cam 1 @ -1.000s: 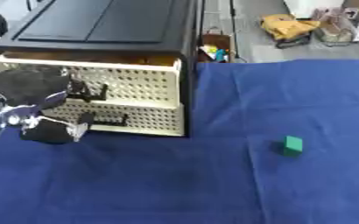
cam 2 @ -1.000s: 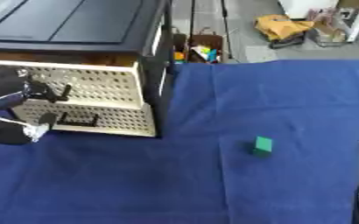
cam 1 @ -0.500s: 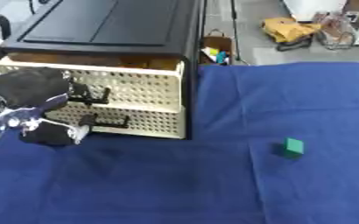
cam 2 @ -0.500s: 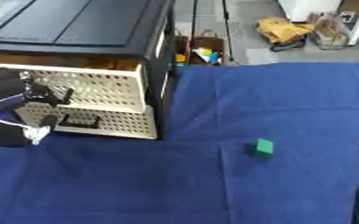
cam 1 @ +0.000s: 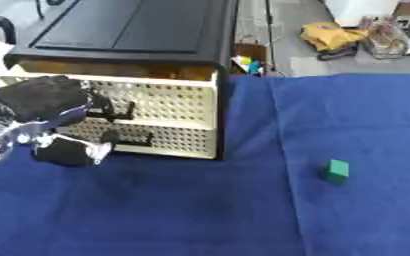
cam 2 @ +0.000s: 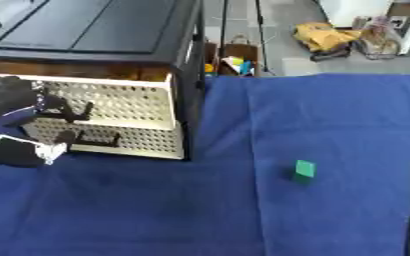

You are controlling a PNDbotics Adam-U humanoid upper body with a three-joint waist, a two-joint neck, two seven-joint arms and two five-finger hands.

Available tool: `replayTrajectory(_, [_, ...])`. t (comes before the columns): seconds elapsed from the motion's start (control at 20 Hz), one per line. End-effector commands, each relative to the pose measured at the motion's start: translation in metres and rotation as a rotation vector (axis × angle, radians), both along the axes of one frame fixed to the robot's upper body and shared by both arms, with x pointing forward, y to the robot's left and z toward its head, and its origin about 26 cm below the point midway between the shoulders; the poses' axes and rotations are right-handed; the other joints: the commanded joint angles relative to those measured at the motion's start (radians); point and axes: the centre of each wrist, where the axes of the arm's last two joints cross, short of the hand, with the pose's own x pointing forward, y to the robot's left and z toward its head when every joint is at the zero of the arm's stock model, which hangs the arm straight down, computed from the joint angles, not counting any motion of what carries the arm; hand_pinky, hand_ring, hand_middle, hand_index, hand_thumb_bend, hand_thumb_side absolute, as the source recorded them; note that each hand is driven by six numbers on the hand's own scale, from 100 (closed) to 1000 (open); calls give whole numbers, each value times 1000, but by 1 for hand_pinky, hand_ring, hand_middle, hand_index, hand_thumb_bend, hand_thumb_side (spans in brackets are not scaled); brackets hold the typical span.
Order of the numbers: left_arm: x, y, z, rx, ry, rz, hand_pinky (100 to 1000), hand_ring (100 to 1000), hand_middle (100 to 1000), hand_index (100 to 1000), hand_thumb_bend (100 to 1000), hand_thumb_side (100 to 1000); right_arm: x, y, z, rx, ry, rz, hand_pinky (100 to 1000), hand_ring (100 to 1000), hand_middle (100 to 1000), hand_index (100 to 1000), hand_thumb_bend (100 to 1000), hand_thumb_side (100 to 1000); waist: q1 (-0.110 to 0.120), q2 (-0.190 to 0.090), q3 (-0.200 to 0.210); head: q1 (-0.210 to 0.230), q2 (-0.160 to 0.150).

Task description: Pick up objects from table and place into drawer.

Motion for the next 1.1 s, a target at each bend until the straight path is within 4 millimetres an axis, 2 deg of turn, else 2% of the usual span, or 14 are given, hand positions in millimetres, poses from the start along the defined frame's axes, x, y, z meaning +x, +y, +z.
replayTrajectory(0.05, [-2, 0, 4, 22, -22, -5, 100, 100, 100, 622, 100, 524, -4, 0, 6, 5, -37, -1, 690, 726, 573, 721, 100, 1000, 4, -25, 0, 3, -4])
replayTrajectory(0.4, [-3, 3, 2, 46, -28, 6, 100, 100, 100, 573, 100, 522, -4, 1, 5, 7, -38, -2, 690, 725, 573, 721, 100, 1000, 4, -30, 1, 5, -1])
replayTrajectory(1.1, [-3, 10, -7, 69, -18, 17, 100, 100, 100, 550, 100, 517, -4, 1, 6, 15, -44, -7, 689, 724, 572, 719, 100, 1000, 1, -31, 6, 5, -1])
